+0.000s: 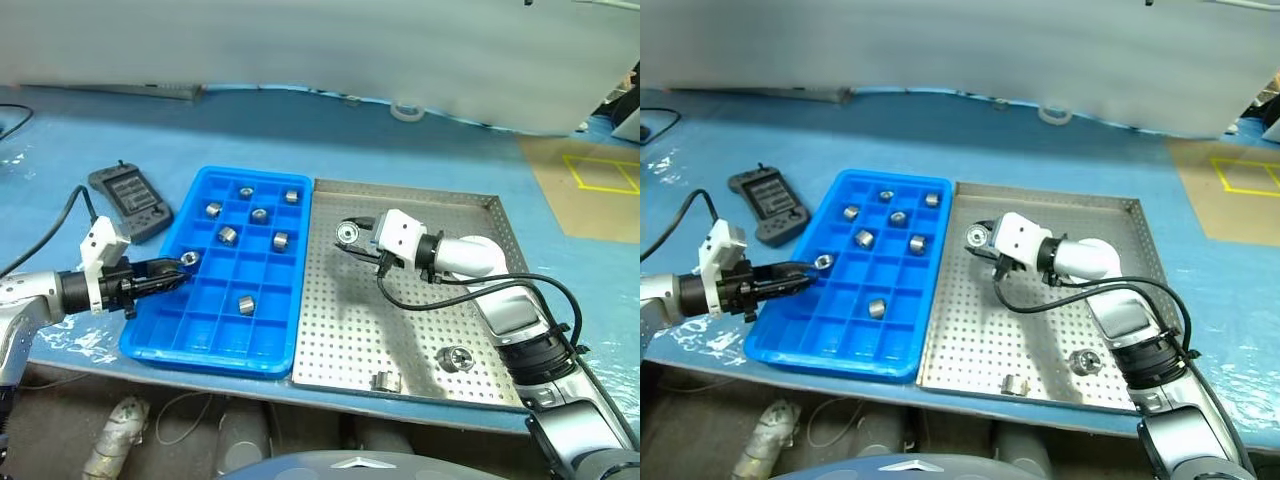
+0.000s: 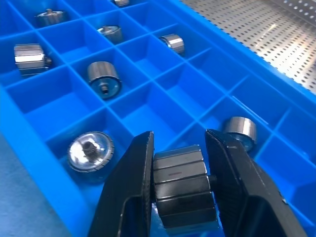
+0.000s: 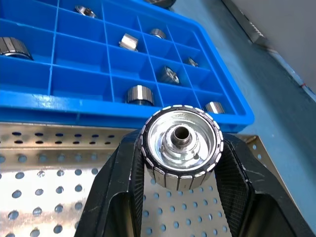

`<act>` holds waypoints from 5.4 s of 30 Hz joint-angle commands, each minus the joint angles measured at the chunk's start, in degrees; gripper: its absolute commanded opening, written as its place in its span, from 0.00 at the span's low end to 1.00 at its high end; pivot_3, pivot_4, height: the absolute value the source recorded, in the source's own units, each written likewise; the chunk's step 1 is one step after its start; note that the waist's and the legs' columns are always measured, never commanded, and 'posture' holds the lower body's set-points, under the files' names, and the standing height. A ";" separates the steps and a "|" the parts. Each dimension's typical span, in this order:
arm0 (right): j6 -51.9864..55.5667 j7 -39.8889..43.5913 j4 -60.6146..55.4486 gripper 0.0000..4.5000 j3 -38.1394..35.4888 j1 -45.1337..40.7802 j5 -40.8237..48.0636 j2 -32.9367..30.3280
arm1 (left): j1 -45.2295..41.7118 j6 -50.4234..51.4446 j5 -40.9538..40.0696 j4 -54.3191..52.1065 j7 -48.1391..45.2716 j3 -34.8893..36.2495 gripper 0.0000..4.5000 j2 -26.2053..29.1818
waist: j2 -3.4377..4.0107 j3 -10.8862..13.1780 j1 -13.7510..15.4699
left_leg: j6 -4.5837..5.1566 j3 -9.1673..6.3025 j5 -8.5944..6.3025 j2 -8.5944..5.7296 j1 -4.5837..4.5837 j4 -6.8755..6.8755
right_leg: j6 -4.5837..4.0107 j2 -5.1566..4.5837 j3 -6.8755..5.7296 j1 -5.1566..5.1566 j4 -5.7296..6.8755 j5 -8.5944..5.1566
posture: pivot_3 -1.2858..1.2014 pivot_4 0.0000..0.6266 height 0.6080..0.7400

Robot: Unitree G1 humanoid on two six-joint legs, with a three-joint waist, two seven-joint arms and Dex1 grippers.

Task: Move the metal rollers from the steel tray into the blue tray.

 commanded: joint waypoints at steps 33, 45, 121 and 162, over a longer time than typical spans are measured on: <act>-5.21 0.96 3.04 0.36 -1.31 -1.01 -1.37 0.19 | -3.73 -2.65 6.42 2.79 7.53 -11.02 0.28 -10.57 | -0.05 -0.06 1.09 | -0.06 -0.02 0.05 0.01 0.18 0.05 | 0.03 0.06 0.05 0.18 0.09 0.02 | 0.55 0.24 1.00; -4.71 0.74 2.88 0.36 -1.30 -1.12 -1.38 -0.02 | -4.22 -4.92 7.91 5.61 5.55 -13.39 0.69 -10.82 | 0.18 -0.09 1.19 | -0.05 -0.01 0.04 0.01 0.47 0.04 | 0.02 0.05 0.07 0.41 0.09 0.01 | 0.54 0.24 1.00; 29.46 13.24 8.93 0.36 9.85 -10.58 19.11 10.93 | 9.31 13.66 -13.44 -22.34 22.59 12.73 0.69 -11.65 | -0.21 -0.25 5.97 | -0.83 -0.44 0.38 0.37 -0.03 -0.33 | 0.51 0.06 -1.02 0.02 -0.01 0.24 | 0.68 0.24 1.00; 32.04 -13.33 -13.54 0.81 -20.07 6.30 16.62 4.61 | -30.35 -1.69 2.03 14.04 10.17 -17.48 0.70 -25.59 | -0.47 -0.51 0.65 | -1.08 -0.57 0.55 0.11 -0.11 -0.23 | 0.97 0.07 -0.92 0.15 0.13 0.46 | 0.44 0.24 1.00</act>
